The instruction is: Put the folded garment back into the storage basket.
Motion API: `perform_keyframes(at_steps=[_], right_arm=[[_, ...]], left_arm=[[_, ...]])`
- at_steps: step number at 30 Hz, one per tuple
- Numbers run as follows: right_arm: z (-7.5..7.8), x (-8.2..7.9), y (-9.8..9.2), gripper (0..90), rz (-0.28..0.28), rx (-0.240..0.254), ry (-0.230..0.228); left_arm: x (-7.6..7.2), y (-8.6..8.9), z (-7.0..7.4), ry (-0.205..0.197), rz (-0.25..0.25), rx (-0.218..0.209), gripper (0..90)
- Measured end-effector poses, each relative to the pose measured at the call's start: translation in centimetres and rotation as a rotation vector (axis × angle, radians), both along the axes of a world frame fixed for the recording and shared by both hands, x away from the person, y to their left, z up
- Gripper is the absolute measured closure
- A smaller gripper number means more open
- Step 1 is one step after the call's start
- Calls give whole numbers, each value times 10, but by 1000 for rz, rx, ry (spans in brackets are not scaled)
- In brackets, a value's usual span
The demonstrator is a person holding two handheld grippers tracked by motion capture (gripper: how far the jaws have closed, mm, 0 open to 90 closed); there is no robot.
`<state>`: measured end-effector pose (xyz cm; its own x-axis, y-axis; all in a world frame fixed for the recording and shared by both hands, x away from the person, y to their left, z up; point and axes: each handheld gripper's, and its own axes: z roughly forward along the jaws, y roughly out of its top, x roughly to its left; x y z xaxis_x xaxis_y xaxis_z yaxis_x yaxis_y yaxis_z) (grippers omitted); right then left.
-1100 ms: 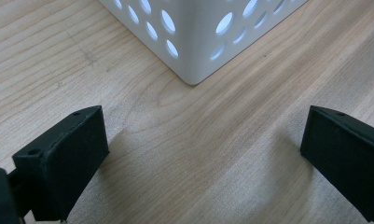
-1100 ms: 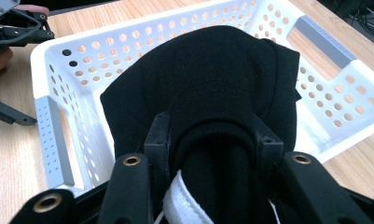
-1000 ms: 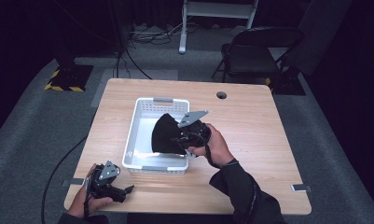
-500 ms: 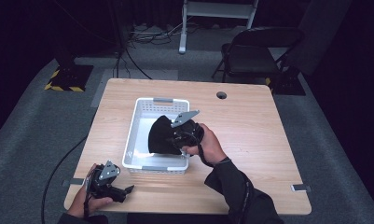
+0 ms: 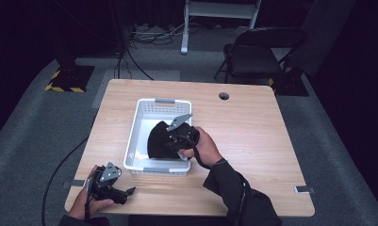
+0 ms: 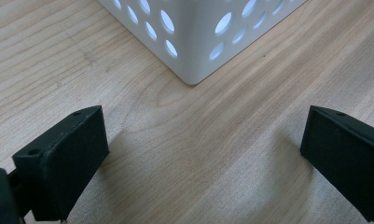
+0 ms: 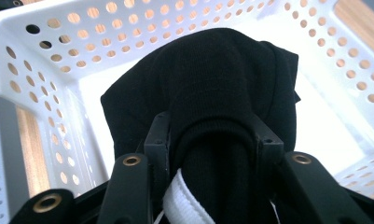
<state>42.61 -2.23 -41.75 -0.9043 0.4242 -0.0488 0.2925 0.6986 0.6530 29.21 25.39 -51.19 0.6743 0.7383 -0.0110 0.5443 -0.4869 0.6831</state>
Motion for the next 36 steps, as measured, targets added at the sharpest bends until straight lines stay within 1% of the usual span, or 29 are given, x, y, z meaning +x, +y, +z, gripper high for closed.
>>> perform_keyframes(at_steps=[8, 24, 36], right_arm=[[-6, 3, 4, 602, 5, -22, 7], [-18, 6, 13, 598, 18, -82, 22], [-21, 8, 16, 582, 24, -110, 39]], left_arm=[[0, 0, 0, 1, 0, 0, 7], [0, 0, 0, 1, -4, 1, 7], [0, 0, 0, 1, -4, 1, 7]])
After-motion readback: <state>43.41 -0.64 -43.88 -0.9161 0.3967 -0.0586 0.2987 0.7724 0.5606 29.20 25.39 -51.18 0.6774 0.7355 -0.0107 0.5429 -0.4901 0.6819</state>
